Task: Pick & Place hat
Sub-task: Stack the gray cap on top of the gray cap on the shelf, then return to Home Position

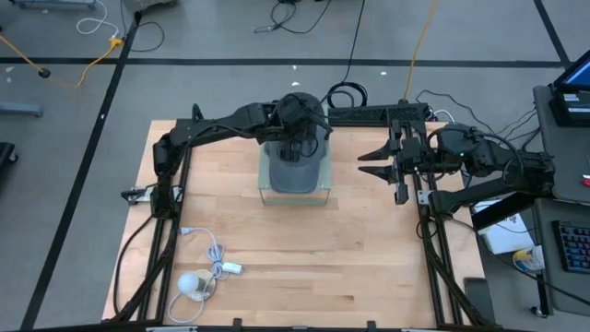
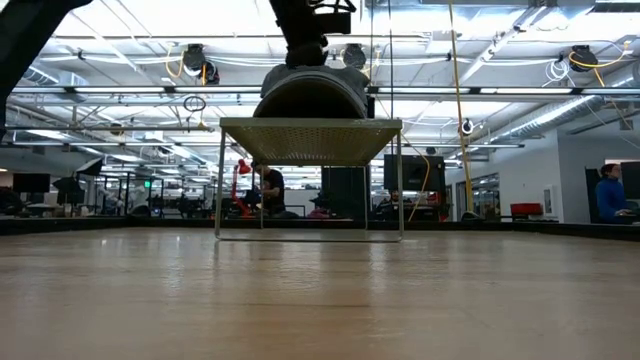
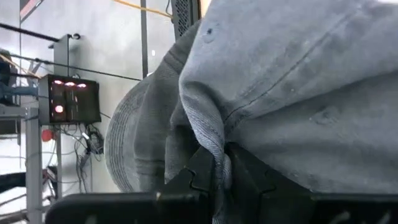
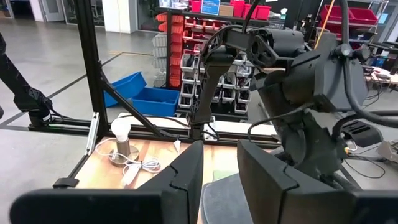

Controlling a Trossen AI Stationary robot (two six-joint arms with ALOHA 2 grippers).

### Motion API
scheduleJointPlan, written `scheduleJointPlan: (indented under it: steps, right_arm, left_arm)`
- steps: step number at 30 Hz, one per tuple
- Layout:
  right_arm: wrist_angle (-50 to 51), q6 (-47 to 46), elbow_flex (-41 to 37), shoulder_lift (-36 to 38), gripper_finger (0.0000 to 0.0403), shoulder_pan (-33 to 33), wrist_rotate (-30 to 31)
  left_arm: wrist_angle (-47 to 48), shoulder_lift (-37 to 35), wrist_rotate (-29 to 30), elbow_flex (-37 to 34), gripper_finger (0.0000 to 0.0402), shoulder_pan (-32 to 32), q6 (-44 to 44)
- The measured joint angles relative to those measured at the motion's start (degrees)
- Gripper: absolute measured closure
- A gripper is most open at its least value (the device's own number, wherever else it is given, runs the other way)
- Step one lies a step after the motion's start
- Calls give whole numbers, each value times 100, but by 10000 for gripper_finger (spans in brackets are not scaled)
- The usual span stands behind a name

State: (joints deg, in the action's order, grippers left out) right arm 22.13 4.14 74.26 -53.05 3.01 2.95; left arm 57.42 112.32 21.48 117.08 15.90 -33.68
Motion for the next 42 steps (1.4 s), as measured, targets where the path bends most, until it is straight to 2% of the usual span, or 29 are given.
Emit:
scheduleJointPlan:
  steps: [9, 13, 18, 23, 27, 32, 38, 42]
  right_arm:
    - [2, 199, 0, -38, 314, 0, -1]
    - [2, 254, 0, -38, 311, 0, -1]
    - [4, 259, 0, -38, 300, 0, -19]
    - [7, 275, 0, -35, 285, 0, -19]
    - [89, 278, 0, -34, 276, 0, -12]
    - [92, 280, 0, -34, 273, -2, -5]
    - [87, 559, 0, -34, 273, -2, 25]
    - [88, 571, 0, -34, 273, -2, 24]
  left_arm:
    - [169, 154, 110, 1, 371, -18, 230]
    - [225, 152, 109, 2, 357, -15, 437]
    - [276, 139, 150, 1, 314, -17, 471]
    - [322, 103, 450, 53, 251, -61, 736]
    - [224, -161, 341, 79, 204, -94, 728]
    - [229, -521, 101, 85, 169, -120, 905]
    - [229, -976, -698, 85, 152, -53, 1903]
    - [226, -1216, -799, 85, 153, -53, 2723]
